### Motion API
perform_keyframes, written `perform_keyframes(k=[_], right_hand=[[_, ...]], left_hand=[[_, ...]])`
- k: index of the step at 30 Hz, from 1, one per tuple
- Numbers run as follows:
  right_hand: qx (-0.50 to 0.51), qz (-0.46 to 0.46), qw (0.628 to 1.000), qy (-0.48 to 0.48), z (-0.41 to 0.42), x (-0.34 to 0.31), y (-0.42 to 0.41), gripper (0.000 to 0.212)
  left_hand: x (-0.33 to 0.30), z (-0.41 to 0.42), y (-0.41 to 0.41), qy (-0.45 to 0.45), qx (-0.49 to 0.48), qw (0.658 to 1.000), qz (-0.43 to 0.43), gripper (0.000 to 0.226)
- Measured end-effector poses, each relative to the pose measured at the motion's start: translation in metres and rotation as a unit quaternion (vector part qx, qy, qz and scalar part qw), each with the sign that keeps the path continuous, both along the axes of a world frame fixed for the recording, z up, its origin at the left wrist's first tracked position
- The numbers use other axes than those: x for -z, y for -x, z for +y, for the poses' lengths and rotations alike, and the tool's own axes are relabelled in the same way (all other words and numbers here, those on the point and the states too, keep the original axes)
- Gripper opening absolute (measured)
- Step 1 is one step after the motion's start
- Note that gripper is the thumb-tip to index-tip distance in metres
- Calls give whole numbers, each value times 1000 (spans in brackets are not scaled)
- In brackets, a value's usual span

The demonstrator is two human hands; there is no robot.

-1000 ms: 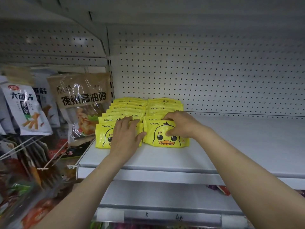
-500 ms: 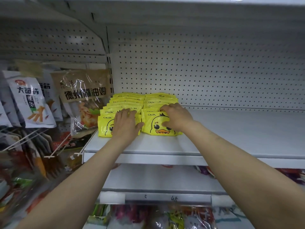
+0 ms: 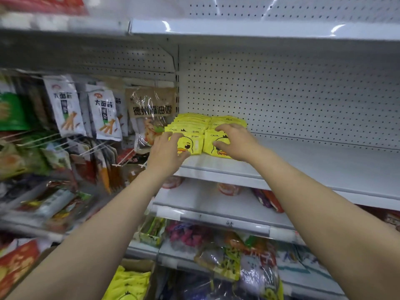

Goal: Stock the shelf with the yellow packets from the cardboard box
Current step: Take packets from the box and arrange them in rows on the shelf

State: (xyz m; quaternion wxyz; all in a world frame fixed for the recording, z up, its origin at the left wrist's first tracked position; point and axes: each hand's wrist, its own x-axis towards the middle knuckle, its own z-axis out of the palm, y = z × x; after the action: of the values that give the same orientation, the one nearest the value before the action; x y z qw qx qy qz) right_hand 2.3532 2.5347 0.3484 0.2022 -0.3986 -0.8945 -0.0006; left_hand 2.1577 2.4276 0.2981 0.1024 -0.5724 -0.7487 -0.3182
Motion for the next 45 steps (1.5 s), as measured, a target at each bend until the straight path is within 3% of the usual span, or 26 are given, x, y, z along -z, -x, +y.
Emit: perform_keyframes(k=[12, 25, 36, 42, 45], right_hand=[[-179, 57, 981, -43, -137, 12, 53, 49], [-267, 0, 964, -15, -196, 66, 230, 54], [-216, -82, 964, 128, -194, 176, 420, 53], [-187, -144, 946, 223, -196, 275, 464, 56], [-175, -202, 924, 272, -204, 336, 467, 55]], left_hand=[[-3, -183, 34, -20, -106, 992, 72, 62], [35, -256, 167, 4, -179, 978, 110, 61], [149, -244, 364, 125, -132, 982, 41, 62], [250, -236, 413, 218, -96, 970, -40, 60], [315, -240, 419, 299, -85, 947, -87, 61]])
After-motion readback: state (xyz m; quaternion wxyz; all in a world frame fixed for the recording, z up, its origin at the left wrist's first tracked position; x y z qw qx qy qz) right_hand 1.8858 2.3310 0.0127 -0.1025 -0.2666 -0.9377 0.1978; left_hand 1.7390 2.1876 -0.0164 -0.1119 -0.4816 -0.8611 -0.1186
